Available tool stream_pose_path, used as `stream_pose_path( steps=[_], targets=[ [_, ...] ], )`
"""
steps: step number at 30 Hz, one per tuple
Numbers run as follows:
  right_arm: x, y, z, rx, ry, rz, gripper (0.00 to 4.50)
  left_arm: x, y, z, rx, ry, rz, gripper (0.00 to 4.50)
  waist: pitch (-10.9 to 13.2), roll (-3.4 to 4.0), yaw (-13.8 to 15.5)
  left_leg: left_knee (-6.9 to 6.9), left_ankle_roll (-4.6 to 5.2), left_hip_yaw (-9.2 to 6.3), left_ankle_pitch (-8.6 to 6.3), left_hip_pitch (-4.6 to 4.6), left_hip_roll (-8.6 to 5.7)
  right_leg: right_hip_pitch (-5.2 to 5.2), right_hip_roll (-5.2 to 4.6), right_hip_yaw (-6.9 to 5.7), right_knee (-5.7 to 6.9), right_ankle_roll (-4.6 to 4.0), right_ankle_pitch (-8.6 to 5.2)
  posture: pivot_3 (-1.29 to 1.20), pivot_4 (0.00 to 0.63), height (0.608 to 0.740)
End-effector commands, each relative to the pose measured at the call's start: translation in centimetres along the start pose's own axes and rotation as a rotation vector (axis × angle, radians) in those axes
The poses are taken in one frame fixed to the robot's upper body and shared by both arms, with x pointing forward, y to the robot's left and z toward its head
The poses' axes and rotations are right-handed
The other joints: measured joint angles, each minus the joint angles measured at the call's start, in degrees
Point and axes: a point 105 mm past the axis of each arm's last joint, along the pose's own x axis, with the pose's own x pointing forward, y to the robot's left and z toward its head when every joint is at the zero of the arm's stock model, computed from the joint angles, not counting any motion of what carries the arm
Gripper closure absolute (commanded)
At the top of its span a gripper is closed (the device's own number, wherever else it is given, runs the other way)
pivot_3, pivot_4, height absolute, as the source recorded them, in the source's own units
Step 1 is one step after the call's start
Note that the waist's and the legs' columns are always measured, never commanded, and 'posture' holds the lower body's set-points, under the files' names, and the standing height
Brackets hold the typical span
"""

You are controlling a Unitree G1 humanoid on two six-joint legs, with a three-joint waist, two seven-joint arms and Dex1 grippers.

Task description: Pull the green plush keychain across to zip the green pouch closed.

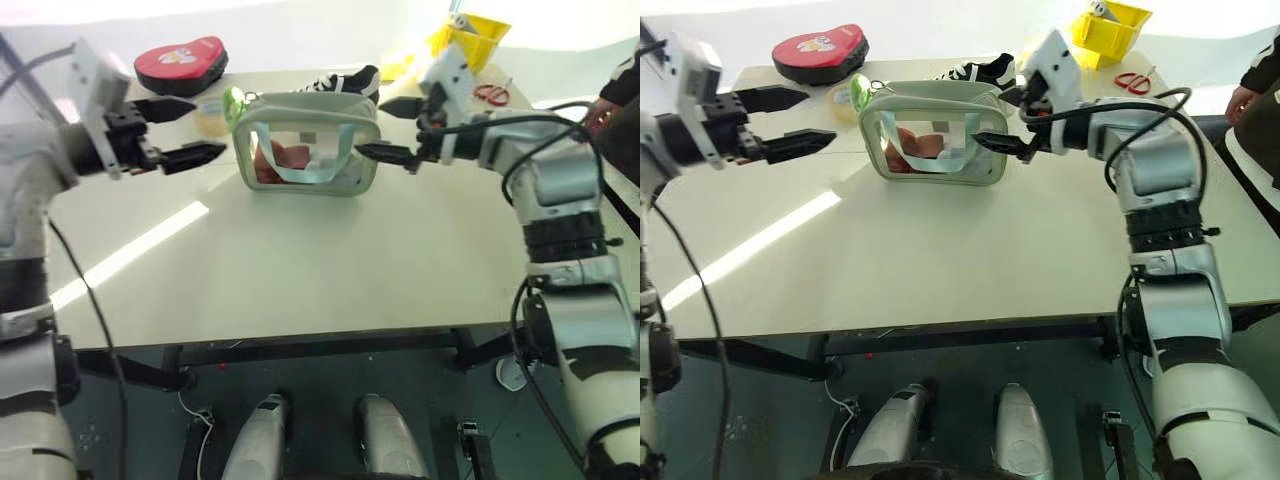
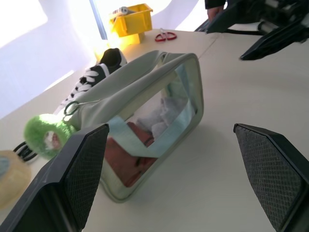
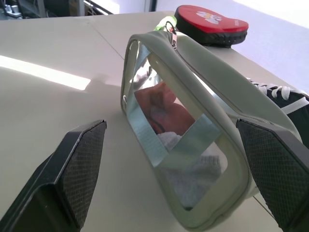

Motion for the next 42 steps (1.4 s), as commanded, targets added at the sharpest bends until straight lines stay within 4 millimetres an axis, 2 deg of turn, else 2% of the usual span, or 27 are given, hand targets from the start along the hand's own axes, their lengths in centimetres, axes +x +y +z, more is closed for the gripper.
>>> stream_pose_path(
  steps=[1, 7, 15, 18, 21, 25, 27, 31, 35, 38, 42],
  targets=[
    [1.4, -1.1, 1.8, -0.083, -0.023, -0.023, 0.00, 0.9, -2.6, 1.0, 0.051, -0.026, -0.094, 0.09, 0.00, 0.00, -0.08, 0.00, 0.00, 0.01, 0.00, 0.00, -0.01, 0.00, 0.00, 0.01, 0.00, 0.00, 0.00, 0.00, 0.150, 0.740],
    [3.3, -1.5, 1.1, -0.133, 0.020, -0.006, 0.00, 1.9, -4.2, 0.0, 0.061, -0.018, -0.098, 0.09, 0.00, 0.00, -0.22, -0.02, -0.03, -0.03, 0.02, 0.01, 0.01, -0.02, 0.05, 0.00, 0.05, -0.01, 0.01, 0.00, 0.150, 0.740],
    [4.2, -1.7, -2.0, -0.171, 0.162, -0.025, 0.00, 2.1, -4.8, -0.3, 0.035, -0.035, -0.065, 0.09, 0.00, 0.00, -0.76, -0.02, -0.06, -0.06, 0.04, 0.01, 0.01, -0.02, 0.08, 0.01, 0.06, -0.01, 0.01, 0.00, 0.150, 0.740],
    [4.3, -1.6, -2.3, -0.194, 0.178, -0.015, 0.85, 2.0, -4.7, -0.3, 0.038, -0.036, -0.054, 0.00, 0.00, 0.00, -1.14, -0.02, -0.07, -0.08, 0.04, 0.01, 0.01, -0.02, 0.08, 0.00, 0.10, -0.01, 0.01, 0.00, 0.150, 0.740],
    [4.5, -1.3, -2.0, -0.211, 0.168, 0.008, 2.52, 2.0, -4.6, -0.1, 0.038, -0.038, -0.048, 0.00, 0.00, 0.00, -1.41, -0.02, -0.08, -0.09, 0.05, 0.02, 0.00, -0.01, 0.08, 0.00, 0.12, -0.01, 0.01, 0.00, 0.150, 0.740],
    [4.5, -1.3, -1.7, -0.242, 0.156, 0.000, 4.44, 1.9, -4.3, -0.2, 0.039, -0.032, -0.040, 0.00, 0.00, 0.00, -1.68, -0.06, -0.08, -0.07, 0.05, 0.12, 0.02, 0.00, 0.10, 0.02, 0.19, -0.01, 0.01, 0.00, 0.150, 0.740],
    [4.3, -1.5, -1.4, -0.264, 0.136, -0.007, 4.44, 1.5, -3.8, -0.3, 0.041, -0.021, -0.019, 0.00, 0.00, 0.00, -1.60, -0.06, -0.08, -0.08, 0.05, 0.14, 0.03, -0.01, 0.12, 0.02, 0.27, -0.02, 0.01, 0.00, 0.150, 0.740],
    [3.4, -0.9, 0.9, -0.269, -0.031, 0.058, 4.44, -0.2, -1.7, -1.0, 0.026, 0.011, 0.084, 0.00, 0.00, 0.01, -1.57, -0.06, -0.09, -0.09, 0.05, 0.14, 0.03, -0.01, 0.13, 0.03, 0.27, -0.02, 0.01, 0.00, 0.150, 0.740],
    [1.7, 1.2, 0.3, -0.400, -0.058, 0.229, 4.44, -2.9, -0.7, -1.1, 0.027, 0.051, 0.137, 0.00, 0.01, 0.01, -1.51, -0.10, -0.09, -0.08, 0.05, 0.14, 0.02, -0.02, 0.12, 0.04, 0.26, -0.01, 0.00, 0.00, 0.150, 0.740],
    [0.6, 3.5, 0.2, -0.395, -0.100, 0.365, 4.44, -4.9, 0.5, -1.2, 0.017, 0.076, 0.196, 0.00, 0.01, 0.01, -1.45, -0.10, -0.08, -0.09, 0.05, 0.14, 0.03, -0.01, 0.12, 0.03, 0.25, -0.01, 0.00, 0.00, 0.150, 0.740],
    [-0.7, 6.2, 0.1, -0.401, -0.127, 0.497, 4.44, -6.4, 1.2, -1.1, 0.033, 0.112, 0.218, 0.00, 0.01, 0.03, -1.44, -0.07, -0.09, -0.10, 0.05, 0.15, 0.04, -0.01, 0.13, 0.03, 0.30, -0.01, 0.00, 0.00, 0.150, 0.740]
  ],
)
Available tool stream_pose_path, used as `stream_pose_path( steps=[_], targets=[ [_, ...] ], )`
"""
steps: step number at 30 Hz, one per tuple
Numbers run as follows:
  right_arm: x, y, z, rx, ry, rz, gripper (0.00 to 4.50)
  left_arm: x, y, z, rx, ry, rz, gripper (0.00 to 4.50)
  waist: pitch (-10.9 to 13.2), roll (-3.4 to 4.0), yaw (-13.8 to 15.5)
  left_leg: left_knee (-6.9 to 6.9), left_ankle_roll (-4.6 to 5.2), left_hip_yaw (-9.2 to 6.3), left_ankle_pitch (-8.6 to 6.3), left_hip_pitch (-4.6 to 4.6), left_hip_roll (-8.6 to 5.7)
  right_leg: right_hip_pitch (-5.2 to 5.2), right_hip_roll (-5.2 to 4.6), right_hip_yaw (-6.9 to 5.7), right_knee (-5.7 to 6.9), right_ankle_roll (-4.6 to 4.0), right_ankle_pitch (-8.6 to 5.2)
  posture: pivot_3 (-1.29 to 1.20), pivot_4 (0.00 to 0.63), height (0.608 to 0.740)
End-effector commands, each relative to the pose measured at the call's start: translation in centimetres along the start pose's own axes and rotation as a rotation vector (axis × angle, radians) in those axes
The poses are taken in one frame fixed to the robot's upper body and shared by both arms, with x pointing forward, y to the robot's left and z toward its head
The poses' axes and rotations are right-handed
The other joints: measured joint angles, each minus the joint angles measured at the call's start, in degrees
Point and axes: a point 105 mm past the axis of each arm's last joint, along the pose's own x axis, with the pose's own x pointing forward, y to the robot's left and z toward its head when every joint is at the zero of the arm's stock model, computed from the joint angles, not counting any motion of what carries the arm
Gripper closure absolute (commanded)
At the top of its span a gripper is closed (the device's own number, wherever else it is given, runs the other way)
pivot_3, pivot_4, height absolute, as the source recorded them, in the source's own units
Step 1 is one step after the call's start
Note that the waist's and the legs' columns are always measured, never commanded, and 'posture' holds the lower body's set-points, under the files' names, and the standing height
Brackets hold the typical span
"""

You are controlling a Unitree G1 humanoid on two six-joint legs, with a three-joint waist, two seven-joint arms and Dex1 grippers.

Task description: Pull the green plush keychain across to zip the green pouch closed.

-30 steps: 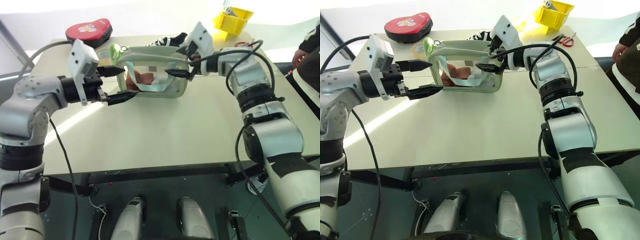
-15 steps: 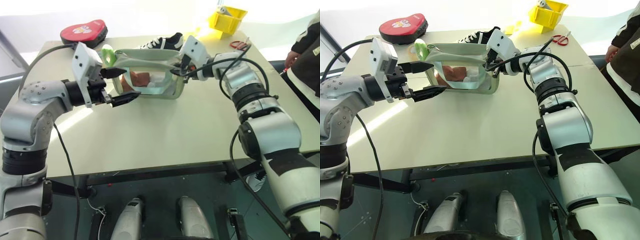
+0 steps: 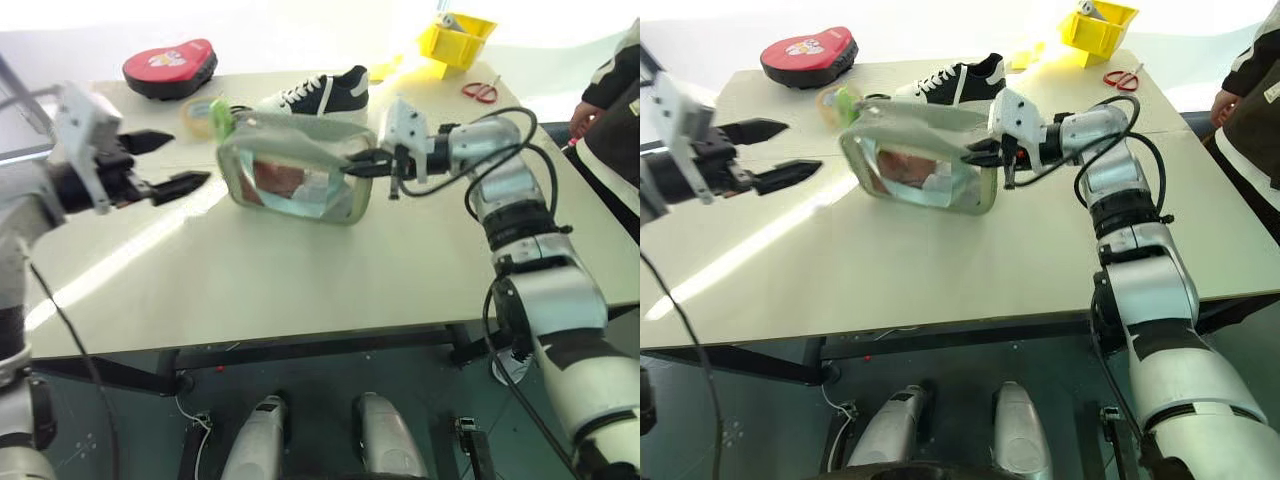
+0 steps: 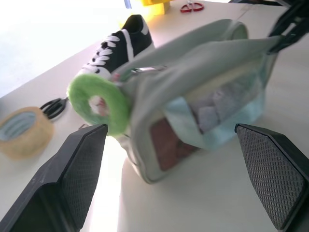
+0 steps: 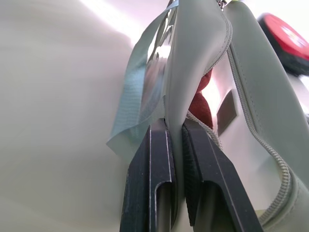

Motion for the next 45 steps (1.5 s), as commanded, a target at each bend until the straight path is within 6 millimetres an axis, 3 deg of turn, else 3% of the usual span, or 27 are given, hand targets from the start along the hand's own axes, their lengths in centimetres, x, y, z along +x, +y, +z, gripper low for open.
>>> stream_pose_path(
  steps=[1, 5, 10, 18, 23, 27, 31, 34, 45],
  targets=[
    [-0.6, 0.9, 3.6, -0.097, -0.093, 0.067, 4.44, -1.4, 0.8, 1.3, 0.035, -0.023, 0.028, 0.00, 0.00, 0.00, 0.12, 0.00, 0.00, -0.01, 0.00, 0.00, 0.00, 0.00, 0.00, 0.00, 0.02, 0.00, 0.00, 0.00, 0.150, 0.740],
    [-0.6, 1.5, 3.5, -0.066, -0.094, 0.093, 4.44, -1.7, 0.5, 1.3, 0.028, -0.013, 0.007, 0.00, 0.00, 0.00, 0.14, 0.04, -0.01, -0.01, 0.00, 0.00, 0.00, 0.03, 0.00, 0.00, 0.02, 0.00, 0.00, 0.00, 0.150, 0.740],
    [-0.3, 1.8, 1.8, -0.084, -0.011, 0.080, 4.44, -1.8, -0.6, 0.9, 0.019, 0.010, -0.037, 0.00, 0.00, 0.00, 0.16, 0.04, -0.01, -0.01, 0.00, 0.01, 0.01, 0.03, -0.02, -0.01, 0.01, -0.01, -0.01, 0.00, 0.150, 0.740],
    [-1.8, -1.3, 4.8, -0.037, -0.082, -0.036, 4.44, -2.2, 0.3, 1.0, 0.032, 0.018, -0.009, 0.00, 0.00, 0.01, 0.17, 0.03, -0.03, -0.01, 0.02, 0.02, 0.01, 0.02, -0.02, 0.00, 0.01, -0.02, -0.01, 0.00, 0.150, 0.740],
    [-2.3, -1.7, 5.5, -0.051, -0.089, -0.071, 4.44, -2.2, 0.5, 1.1, 0.039, 0.018, -0.014, 0.00, 0.00, 0.00, 0.28, 0.03, -0.03, -0.01, 0.01, 0.02, 0.01, 0.03, -0.03, -0.01, 0.00, -0.02, -0.01, 0.00, 0.150, 0.740],
    [-2.1, -0.9, 4.9, -0.061, -0.066, -0.063, 4.44, -1.9, 0.5, 1.3, 0.045, 0.012, -0.027, 0.00, 0.00, 0.00, 0.24, 0.02, -0.03, 0.00, 0.01, 0.02, 0.01, 0.02, -0.04, -0.01, 0.00, -0.02, -0.01, 0.00, 0.150, 0.740],
    [-0.6, 1.4, 2.1, -0.062, 0.005, -0.023, 4.44, -1.4, 0.3, 1.3, 0.048, 0.006, -0.046, 0.00, 0.00, -0.01, 0.25, 0.02, -0.03, 0.00, 0.01, 0.02, 0.00, 0.03, -0.04, -0.01, 0.00, -0.02, -0.01, 0.00, 0.150, 0.740],
    [-0.2, 2.3, 1.0, -0.082, 0.023, -0.004, 4.44, -1.2, 0.3, 1.3, 0.054, 0.006, -0.051, 0.00, -0.01, -0.01, 0.16, 0.04, -0.03, 0.01, 0.01, 0.02, 0.00, 0.04, -0.04, -0.01, 0.00, -0.02, -0.01, 0.00, 0.150, 0.740],
    [-1.4, 1.5, 2.5, -0.122, -0.020, 0.016, 4.44, -1.1, 0.3, 1.2, 0.057, 0.009, -0.063, 0.00, 0.00, -0.01, 0.20, 0.00, -0.03, 0.04, 0.01, 0.22, 0.02, 0.20, -0.04, 0.00, 0.00, -0.02, -0.01, 0.00, 0.150, 0.740]
  ],
)
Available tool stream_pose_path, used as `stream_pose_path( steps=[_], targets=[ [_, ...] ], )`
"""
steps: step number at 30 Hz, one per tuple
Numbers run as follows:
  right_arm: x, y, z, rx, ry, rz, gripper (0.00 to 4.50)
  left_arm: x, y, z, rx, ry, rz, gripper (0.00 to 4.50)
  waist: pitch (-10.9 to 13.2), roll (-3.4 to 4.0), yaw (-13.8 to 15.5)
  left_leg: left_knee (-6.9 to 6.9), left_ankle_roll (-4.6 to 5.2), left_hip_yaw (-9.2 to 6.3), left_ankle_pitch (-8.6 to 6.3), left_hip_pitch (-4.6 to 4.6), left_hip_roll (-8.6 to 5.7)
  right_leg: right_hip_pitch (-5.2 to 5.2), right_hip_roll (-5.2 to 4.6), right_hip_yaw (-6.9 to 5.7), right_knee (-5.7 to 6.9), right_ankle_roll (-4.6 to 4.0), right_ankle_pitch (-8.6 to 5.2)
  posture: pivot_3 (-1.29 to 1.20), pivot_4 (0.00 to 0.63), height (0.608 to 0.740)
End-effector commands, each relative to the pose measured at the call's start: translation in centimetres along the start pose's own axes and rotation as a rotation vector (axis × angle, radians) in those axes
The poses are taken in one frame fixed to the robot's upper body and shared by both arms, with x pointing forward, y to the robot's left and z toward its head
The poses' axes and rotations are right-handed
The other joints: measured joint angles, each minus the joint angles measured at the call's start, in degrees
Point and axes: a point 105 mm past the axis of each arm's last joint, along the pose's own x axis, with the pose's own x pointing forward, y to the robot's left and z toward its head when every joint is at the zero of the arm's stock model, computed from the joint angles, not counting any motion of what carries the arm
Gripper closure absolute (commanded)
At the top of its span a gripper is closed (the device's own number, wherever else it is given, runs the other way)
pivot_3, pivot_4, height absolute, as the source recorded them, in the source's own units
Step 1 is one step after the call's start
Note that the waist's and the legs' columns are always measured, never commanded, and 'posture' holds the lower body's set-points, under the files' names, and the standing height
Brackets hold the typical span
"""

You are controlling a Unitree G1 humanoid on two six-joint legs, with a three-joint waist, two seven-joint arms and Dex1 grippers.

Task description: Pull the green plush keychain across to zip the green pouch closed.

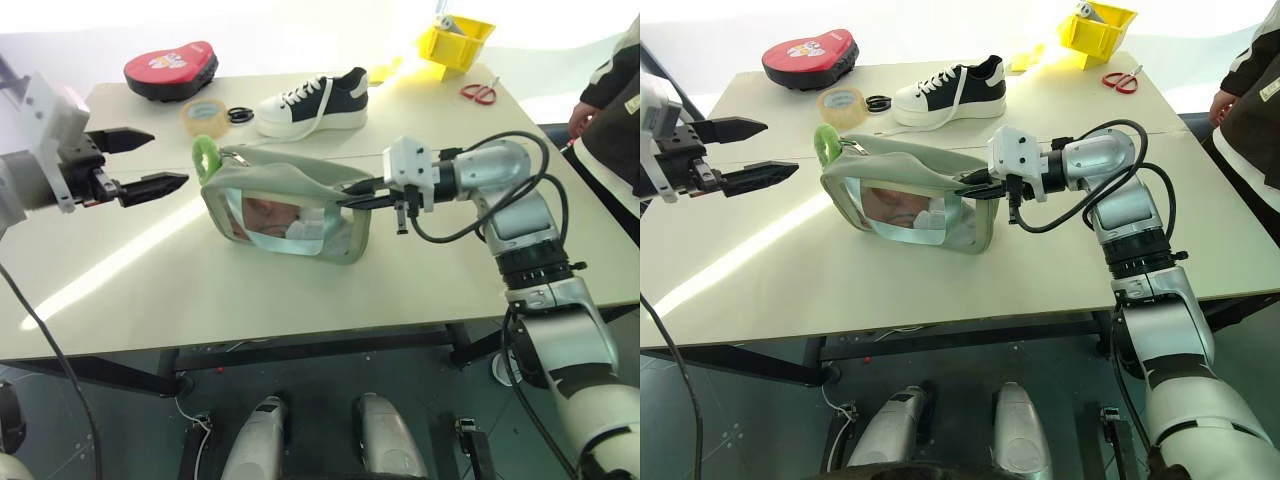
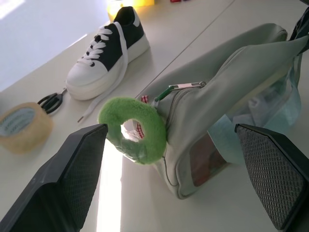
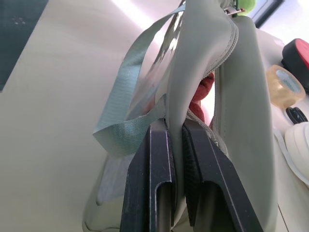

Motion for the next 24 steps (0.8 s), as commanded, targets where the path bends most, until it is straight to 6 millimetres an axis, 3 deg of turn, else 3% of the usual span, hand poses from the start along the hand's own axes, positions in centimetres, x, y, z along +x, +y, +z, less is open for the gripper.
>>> stream_pose_path(
  steps=[1, 15, 16, 18, 23, 24],
  targets=[
    [-1.2, -1.0, 1.7, -0.063, -0.032, -0.014, 4.44, -0.4, 0.1, 0.9, 0.042, -0.016, 0.010, 0.00, 0.00, 0.00, 0.01, 0.00, 0.00, 0.00, 0.00, 0.00, 0.00, 0.00, -0.01, 0.00, 0.00, 0.00, 0.00, 0.00, 0.150, 0.740],
    [-1.3, -1.4, 0.0, -0.063, 0.023, -0.025, 4.44, -0.1, -0.1, 0.8, 0.039, -0.015, -0.002, 0.00, 0.00, 0.00, 0.01, 0.00, 0.00, 0.00, 0.00, 0.00, 0.00, 0.01, 0.00, 0.00, 0.00, 0.00, 0.00, 0.00, 0.150, 0.740],
    [-1.4, -1.5, -0.2, -0.049, 0.028, -0.031, 3.69, -0.1, -0.1, 0.8, 0.039, -0.014, -0.003, 0.00, 0.00, 0.00, 0.00, 0.00, 0.00, 0.00, 0.00, 0.00, -0.01, 0.01, -0.01, 0.00, 0.00, 0.00, 0.00, 0.00, 0.150, 0.740],
    [-1.8, -1.8, -0.1, -0.039, 0.027, -0.045, 2.96, -0.2, -0.1, 0.8, 0.040, -0.012, -0.003, 0.00, 0.00, 0.00, 0.00, 0.00, 0.00, 0.00, 0.00, 0.00, 0.00, 0.01, 0.00, 0.00, 0.00, 0.00, 0.00, 0.00, 0.150, 0.740],
    [-2.9, -2.1, 1.1, -0.035, 0.009, -0.058, 0.46, -0.6, 0.1, 0.7, 0.039, -0.004, 0.014, 0.00, 0.00, 0.00, 0.03, 0.00, 0.00, 0.00, 0.00, 0.00, -0.01, 0.01, -0.01, 0.00, 0.00, 0.00, 0.00, 0.00, 0.150, 0.740],
    [-3.2, -2.0, 1.3, -0.031, 0.007, -0.058, 0.46, -0.7, 0.1, 0.6, 0.039, -0.003, 0.015, 0.00, 0.01, 0.01, 0.03, 0.00, 0.00, 0.00, 0.00, 0.00, 0.00, 0.01, -0.01, 0.01, 0.00, 0.00, 0.00, 0.00, 0.150, 0.740]
  ],
)
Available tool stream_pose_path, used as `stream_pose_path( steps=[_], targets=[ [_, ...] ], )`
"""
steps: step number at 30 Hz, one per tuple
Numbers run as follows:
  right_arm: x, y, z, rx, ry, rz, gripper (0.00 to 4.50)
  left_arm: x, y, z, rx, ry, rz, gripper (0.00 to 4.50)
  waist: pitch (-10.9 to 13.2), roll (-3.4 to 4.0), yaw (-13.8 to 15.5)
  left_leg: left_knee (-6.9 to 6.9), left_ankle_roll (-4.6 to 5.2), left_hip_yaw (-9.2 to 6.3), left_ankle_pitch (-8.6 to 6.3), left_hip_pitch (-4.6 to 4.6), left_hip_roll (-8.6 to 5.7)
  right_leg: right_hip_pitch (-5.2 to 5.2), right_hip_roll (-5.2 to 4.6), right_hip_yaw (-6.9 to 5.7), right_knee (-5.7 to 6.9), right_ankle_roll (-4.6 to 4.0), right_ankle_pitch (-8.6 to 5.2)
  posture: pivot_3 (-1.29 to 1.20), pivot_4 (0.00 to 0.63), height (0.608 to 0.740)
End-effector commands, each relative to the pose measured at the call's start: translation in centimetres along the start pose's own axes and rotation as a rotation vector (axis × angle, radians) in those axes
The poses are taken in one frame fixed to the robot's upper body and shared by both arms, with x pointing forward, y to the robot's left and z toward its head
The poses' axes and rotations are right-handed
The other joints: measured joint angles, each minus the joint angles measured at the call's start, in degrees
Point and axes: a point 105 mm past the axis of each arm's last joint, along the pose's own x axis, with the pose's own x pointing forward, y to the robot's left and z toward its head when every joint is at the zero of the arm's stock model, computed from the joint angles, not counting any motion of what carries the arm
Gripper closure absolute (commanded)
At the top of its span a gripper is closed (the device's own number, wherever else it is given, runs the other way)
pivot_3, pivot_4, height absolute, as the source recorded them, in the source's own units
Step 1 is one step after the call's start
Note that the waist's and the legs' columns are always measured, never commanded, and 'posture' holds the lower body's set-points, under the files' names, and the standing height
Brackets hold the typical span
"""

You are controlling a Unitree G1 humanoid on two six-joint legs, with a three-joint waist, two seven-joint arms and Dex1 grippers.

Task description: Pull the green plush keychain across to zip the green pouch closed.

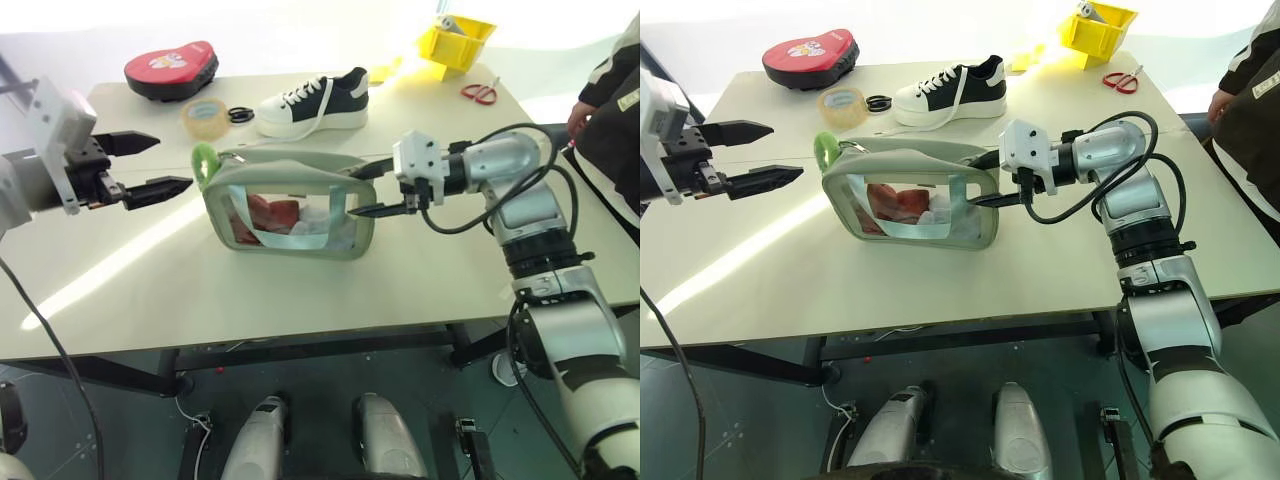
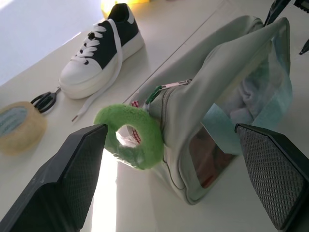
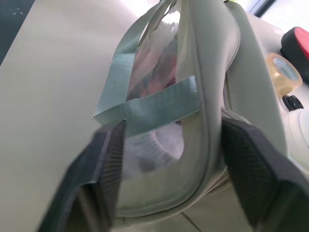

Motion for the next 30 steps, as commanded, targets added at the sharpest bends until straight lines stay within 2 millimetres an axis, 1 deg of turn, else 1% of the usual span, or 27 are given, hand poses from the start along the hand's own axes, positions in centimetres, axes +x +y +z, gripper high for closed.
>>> stream_pose_path(
  steps=[1, 4, 6, 9, 12, 13, 14, 16, 17, 18, 19, 21, 24, 27, 30],
  targets=[
    [-1.9, -0.8, 2.6, -0.044, -0.044, -0.041, 0.46, -1.0, 0.4, 1.0, 0.045, -0.014, 0.033, 0.00, 0.01, 0.01, 0.01, 0.00, 0.00, 0.00, 0.00, 0.00, 0.00, 0.00, 0.00, 0.00, 0.00, 0.00, 0.00, 0.00, 0.150, 0.740],
    [-2.5, -0.7, 3.1, -0.037, -0.045, -0.058, 0.46, -1.1, 0.4, 0.9, 0.044, -0.012, 0.037, 0.00, 0.00, 0.01, 0.06, 0.00, 0.00, 0.00, 0.00, -0.01, 0.00, -0.01, -0.01, 0.00, 0.00, 0.00, 0.00, 0.00, 0.150, 0.740],
    [-2.8, -0.7, 3.0, -0.020, -0.038, -0.070, 0.46, -1.0, 0.5, 0.8, 0.042, -0.011, 0.038, 0.00, 0.00, 0.00, 0.06, 0.00, 0.00, 0.00, 0.00, -0.01, 0.00, -0.01, -0.01, 0.00, 0.00, 0.00, 0.00, 0.00, 0.150, 0.740],
    [-2.7, -0.2, 2.3, 0.001, -0.027, -0.075, 0.46, -0.7, 0.5, 0.8, 0.043, -0.013, 0.033, 0.00, 0.00, 0.00, 0.06, 0.00, 0.00, 0.00, 0.00, 0.00, 0.01, -0.01, -0.01, 0.00, -0.01, -0.01, 0.00, 0.00, 0.150, 0.740],
    [-2.0, 0.7, 1.7, 0.029, -0.029, -0.058, 1.26, -0.4, 0.7, 0.8, 0.046, -0.016, 0.026, 0.00, 0.00, 0.00, 0.13, 0.00, 0.00, 0.01, 0.00, -0.01, 0.00, -0.01, -0.02, 0.00, -0.02, -0.01, -0.01, 0.00, 0.150, 0.740],
    [-1.8, 0.9, 1.3, 0.029, -0.020, -0.055, 1.91, -0.3, 0.8, 0.9, 0.046, -0.016, 0.026, 0.00, 0.00, 0.00, 0.12, 0.00, 0.00, 0.02, 0.00, -0.01, 0.00, -0.01, -0.03, 0.00, -0.02, -0.01, -0.01, 0.00, 0.150, 0.740],
    [-1.5, 1.1, 0.9, 0.032, -0.015, -0.053, 2.27, -0.2, 0.8, 0.9, 0.047, -0.016, 0.025, 0.00, 0.00, 0.00, 0.12, 0.00, 0.00, 0.02, 0.00, -0.01, 0.00, -0.01, -0.03, 0.00, -0.02, -0.01, -0.01, 0.00, 0.150, 0.740],
    [-1.2, 1.1, 0.4, 0.030, -0.006, -0.062, 3.27, 0.0, 0.9, 0.9, 0.050, -0.015, 0.020, 0.00, 0.00, 0.00, 0.04, 0.00, 0.00, 0.02, 0.00, -0.01, 0.00, -0.01, -0.02, 0.00, -0.02, 0.00, 0.00, 0.00, 0.150, 0.740],
    [-1.1, 1.1, 0.3, 0.027, -0.005, -0.066, 3.89, 0.0, 1.0, 0.9, 0.050, -0.014, 0.019, 0.00, 0.00, 0.00, 0.00, 0.00, 0.00, 0.03, 0.00, 0.00, 0.00, -0.01, -0.03, 0.00, -0.02, 0.00, 0.00, 0.00, 0.150, 0.740],
    [-1.1, 0.9, 0.3, 0.027, -0.007, -0.074, 4.34, 0.1, 1.1, 0.7, 0.046, -0.008, 0.017, 0.00, 0.00, 0.00, 0.00, -0.01, 0.00, 0.03, 0.00, 0.00, 0.00, -0.01, -0.02, 0.00, -0.02, 0.00, 0.00, 0.00, 0.150, 0.740],
    [-1.1, 0.8, 0.4, 0.022, -0.006, -0.080, 4.43, 0.1, 1.1, 0.6, 0.042, -0.004, 0.015, 0.00, 0.00, 0.00, 0.01, -0.01, 0.00, 0.03, 0.00, 0.00, 0.00, -0.01, -0.02, 0.00, -0.02, 0.00, 0.00, 0.00, 0.150, 0.740],
    [-1.2, 0.6, 0.4, 0.013, -0.003, -0.084, 4.43, 0.2, 1.5, 0.2, 0.025, 0.003, 0.019, 0.00, 0.00, 0.00, -0.03, 0.00, 0.00, 0.03, 0.00, 0.00, 0.00, -0.01, -0.02, 0.00, -0.02, 0.00, 0.00, 0.00, 0.150, 0.740],
    [-1.7, 0.4, 0.3, -0.024, 0.016, -0.072, 4.43, 0.4, 2.2, -1.8, -0.010, 0.037, 0.030, 0.00, 0.00, 0.00, 0.02, 0.00, 0.00, 0.03, 0.00, 0.00, 0.00, -0.01, -0.02, -0.01, -0.02, 0.00, 0.00, 0.00, 0.150, 0.740],
    [-1.9, -0.2, 0.3, -0.042, 0.020, -0.087, 4.43, 1.2, 2.9, -3.2, -0.042, 0.044, 0.048, 0.00, 0.00, 0.00, 0.08, 0.00, 0.00, 0.04, 0.00, 0.05, -0.01, 0.05, -0.02, -0.01, -0.02, 0.00, 0.00, 0.00, 0.150, 0.740],
    [-1.8, -0.6, 0.1, -0.047, 0.023, -0.090, 4.43, 2.5, 3.2, -4.0, -0.096, 0.018, 0.049, 0.00, 0.00, 0.00, 0.43, 0.02, 0.00, 0.03, 0.00, 0.04, -0.02, 0.06, -0.02, -0.01, -0.02, 0.00, 0.00, 0.00, 0.150, 0.740]
  ],
)
